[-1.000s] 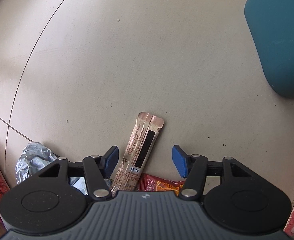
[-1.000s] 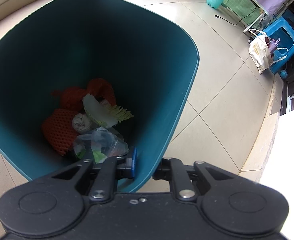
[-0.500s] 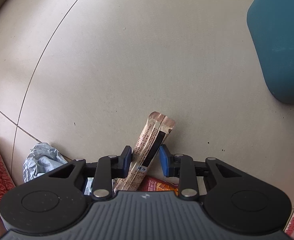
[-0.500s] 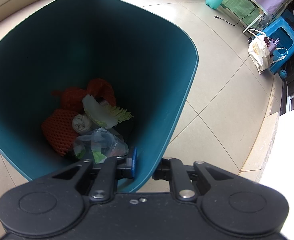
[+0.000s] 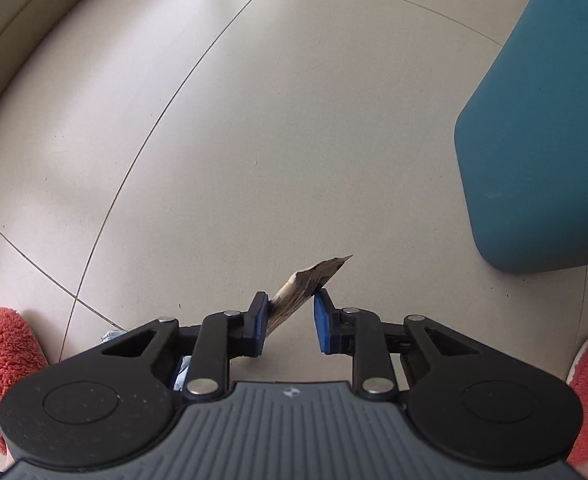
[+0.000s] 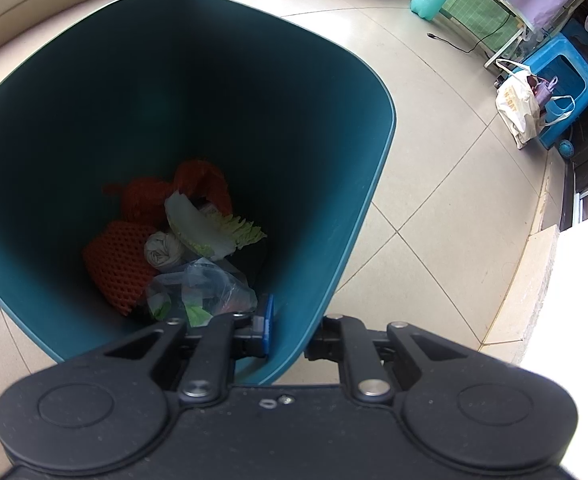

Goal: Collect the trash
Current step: 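Carry the snack stick wrapper into the wastebasket with the left gripper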

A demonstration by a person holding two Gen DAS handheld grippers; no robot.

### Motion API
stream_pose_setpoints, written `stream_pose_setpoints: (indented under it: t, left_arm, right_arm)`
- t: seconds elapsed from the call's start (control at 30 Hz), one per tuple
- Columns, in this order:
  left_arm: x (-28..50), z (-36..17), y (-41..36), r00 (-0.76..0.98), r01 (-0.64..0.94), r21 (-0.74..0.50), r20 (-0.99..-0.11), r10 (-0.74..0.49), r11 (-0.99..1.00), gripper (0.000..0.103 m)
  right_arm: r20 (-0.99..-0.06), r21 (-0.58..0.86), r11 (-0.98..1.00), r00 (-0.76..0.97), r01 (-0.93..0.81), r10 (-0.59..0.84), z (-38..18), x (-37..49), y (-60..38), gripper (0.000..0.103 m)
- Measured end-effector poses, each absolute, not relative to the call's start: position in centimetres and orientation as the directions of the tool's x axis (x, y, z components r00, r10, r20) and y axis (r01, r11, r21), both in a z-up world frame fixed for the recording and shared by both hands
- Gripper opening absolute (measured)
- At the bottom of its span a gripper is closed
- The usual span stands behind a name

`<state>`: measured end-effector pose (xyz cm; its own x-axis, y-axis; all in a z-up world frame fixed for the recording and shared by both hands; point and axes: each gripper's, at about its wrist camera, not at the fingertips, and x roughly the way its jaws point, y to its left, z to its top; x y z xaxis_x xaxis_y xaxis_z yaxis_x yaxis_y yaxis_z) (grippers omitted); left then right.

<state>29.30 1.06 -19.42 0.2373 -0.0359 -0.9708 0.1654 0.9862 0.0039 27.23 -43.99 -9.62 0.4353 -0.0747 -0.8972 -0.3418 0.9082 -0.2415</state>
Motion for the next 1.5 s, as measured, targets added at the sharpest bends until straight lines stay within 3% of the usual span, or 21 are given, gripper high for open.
stream_pose_setpoints:
  t: [0.07, 0.1, 0.17, 0.6, 1.13, 1.37, 1.5]
  left_arm:
    - [29.1, -18.3, 0.8, 0.255, 0.166, -0.001, -0.966, -0.044, 0.986, 0.019]
    - [28.9, -17.8, 0.8, 0.269, 0.164, -0.005, -0.962, -0.05, 0.986, 0.01]
    - [28.9, -16.8, 0.7, 0.278, 0.161, -0.019, -0.959, -0.064, 0.987, 0.007]
    - [29.4, -13.1, 0.8, 0.321, 0.189, -0.048, -0.941, -0.108, 0.981, 0.007]
    - [27.8, 5.5, -8.2, 0.46, 0.393, -0.077, -0.846, -0.269, 0.916, 0.007]
    - [26.7, 8.7, -12.5, 0.472, 0.5, -0.098, -0.802, -0.365, 0.861, 0.007]
    - [27.3, 7.6, -16.5, 0.457, 0.537, -0.078, -0.81, -0.367, 0.84, 0.007]
  right_arm:
    - [-0.896, -0.241, 0.909, 0.437, -0.341, -0.074, -9.5, 27.1, -44.0, 0.014]
    - [-0.896, -0.241, 0.909, 0.437, -0.34, -0.074, -9.5, 27.1, -44.0, 0.014]
    - [-0.896, -0.241, 0.909, 0.437, -0.341, -0.074, -9.5, 27.1, -44.0, 0.014]
    - [-0.895, -0.244, 0.908, 0.439, -0.341, -0.075, -9.5, 27.1, -43.9, 0.014]
    - [-0.902, -0.206, 0.914, 0.429, -0.351, -0.038, -9.1, 26.8, -44.1, 0.013]
    - [-0.907, -0.195, 0.889, 0.421, -0.415, -0.002, -8.9, 25.6, -43.7, 0.013]
    - [-0.91, -0.179, 0.884, 0.415, -0.431, 0.018, -8.9, 25.8, -44.0, 0.013]
